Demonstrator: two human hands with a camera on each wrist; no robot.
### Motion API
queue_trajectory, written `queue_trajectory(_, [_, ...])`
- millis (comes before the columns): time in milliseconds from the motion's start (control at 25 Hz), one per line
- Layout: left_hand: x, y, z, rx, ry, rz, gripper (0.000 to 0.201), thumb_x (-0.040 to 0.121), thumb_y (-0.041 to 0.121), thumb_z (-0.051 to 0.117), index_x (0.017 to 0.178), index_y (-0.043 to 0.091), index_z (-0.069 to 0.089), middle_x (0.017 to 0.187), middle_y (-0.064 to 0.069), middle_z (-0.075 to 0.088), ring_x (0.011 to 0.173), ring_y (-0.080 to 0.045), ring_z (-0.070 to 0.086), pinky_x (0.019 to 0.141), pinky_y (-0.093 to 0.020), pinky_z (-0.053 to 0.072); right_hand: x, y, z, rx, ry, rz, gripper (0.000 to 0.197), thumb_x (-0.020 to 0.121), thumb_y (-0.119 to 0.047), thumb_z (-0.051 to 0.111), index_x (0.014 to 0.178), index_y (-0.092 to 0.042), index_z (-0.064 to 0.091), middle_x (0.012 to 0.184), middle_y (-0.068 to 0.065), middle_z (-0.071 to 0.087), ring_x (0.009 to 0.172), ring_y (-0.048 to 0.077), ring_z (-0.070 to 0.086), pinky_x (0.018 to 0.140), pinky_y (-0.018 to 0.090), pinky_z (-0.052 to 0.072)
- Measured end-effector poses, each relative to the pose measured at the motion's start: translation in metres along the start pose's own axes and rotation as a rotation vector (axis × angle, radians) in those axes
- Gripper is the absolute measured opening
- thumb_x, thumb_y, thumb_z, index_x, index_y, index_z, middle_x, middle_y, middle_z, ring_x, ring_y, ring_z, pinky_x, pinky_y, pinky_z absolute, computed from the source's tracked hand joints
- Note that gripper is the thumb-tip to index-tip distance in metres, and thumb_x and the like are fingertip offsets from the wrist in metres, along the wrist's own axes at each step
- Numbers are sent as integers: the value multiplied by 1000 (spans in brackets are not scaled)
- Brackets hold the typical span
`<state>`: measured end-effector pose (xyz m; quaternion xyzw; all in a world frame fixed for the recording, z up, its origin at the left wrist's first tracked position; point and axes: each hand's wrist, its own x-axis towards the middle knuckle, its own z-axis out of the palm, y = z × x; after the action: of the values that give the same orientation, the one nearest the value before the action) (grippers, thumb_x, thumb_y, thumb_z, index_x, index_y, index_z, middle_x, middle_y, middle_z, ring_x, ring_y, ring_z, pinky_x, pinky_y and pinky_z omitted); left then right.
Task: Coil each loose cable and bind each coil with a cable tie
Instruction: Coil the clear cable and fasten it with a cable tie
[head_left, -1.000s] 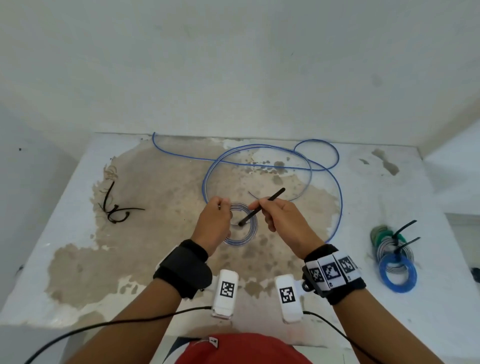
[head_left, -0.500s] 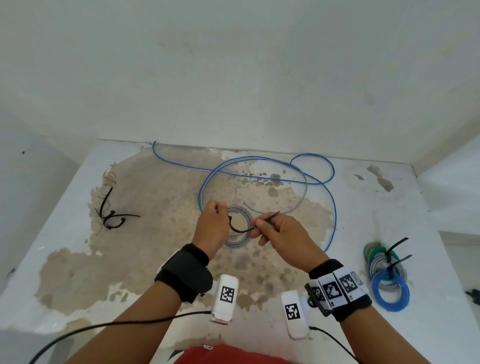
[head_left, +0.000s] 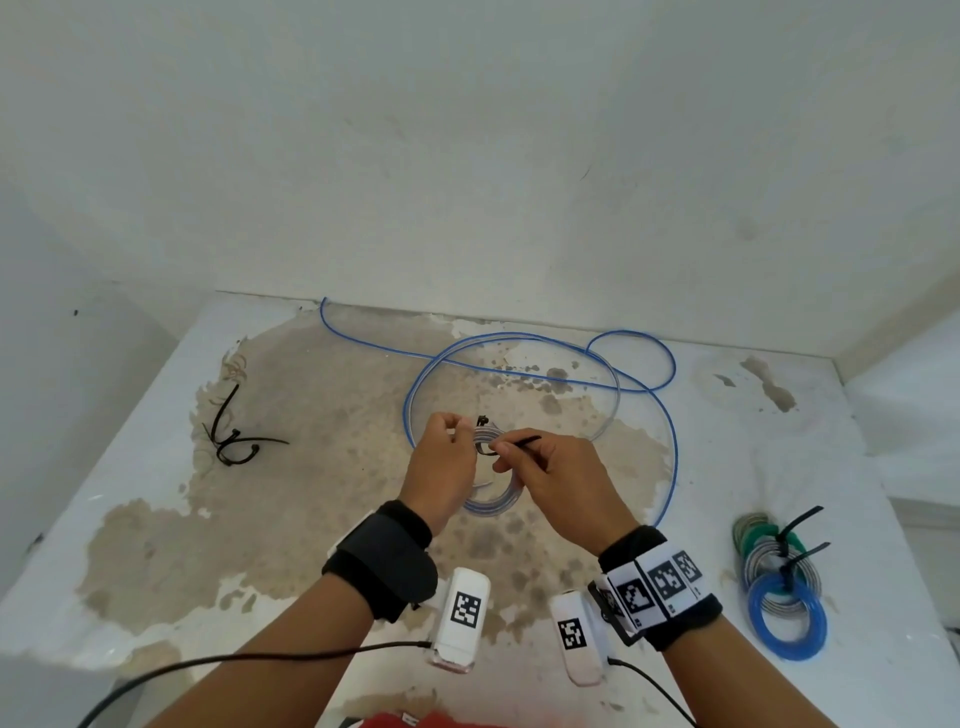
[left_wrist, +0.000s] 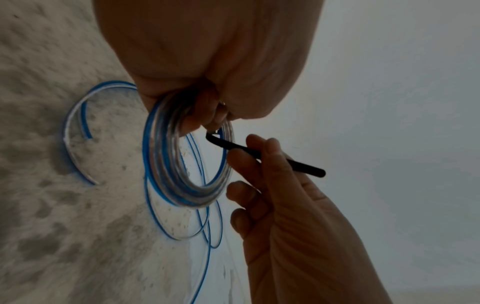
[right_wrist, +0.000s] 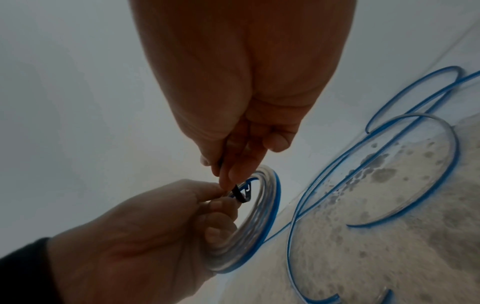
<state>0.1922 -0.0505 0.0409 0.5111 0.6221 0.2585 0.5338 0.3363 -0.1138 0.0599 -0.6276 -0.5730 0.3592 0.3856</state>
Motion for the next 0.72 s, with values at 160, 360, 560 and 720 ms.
queue_trajectory(160, [-1,3,2,38,-77,-21,30,105,34,38,105,18,64,87,-4,62,77,-19,56,66,-38,48,-2,-1,-3,-2,-7,-60,13,99,-28,65,104,-27,77,80,-12,75,70,5,69,66,13,52])
queue_trajectory(360, [-4,10,8,-27,-145,-33,35,107,29,38,104,17,71,74,1,54,60,-14,45,50,-28,40,-5,-1,-7,11,16,-41,14,99,-28,65,107,-27,76,82,-13,75,76,6,70,74,27,57])
queue_trajectory(560, [-3,14,11,-98,-140,-65,31,106,26,39,103,14,68,77,-2,51,57,-13,42,47,-26,39,-12,0,-7,23,64,-57,18,100,-27,63,112,-26,76,96,-16,70,92,4,66,77,11,47])
queue_trajectory(720, [-8,20,15,-125,-117,-42,29,105,25,41,90,18,64,73,2,54,58,-13,42,49,-28,39,-11,-3,-6,232,91,33,17,101,-24,60,109,-22,75,99,-8,74,89,6,68,77,16,50])
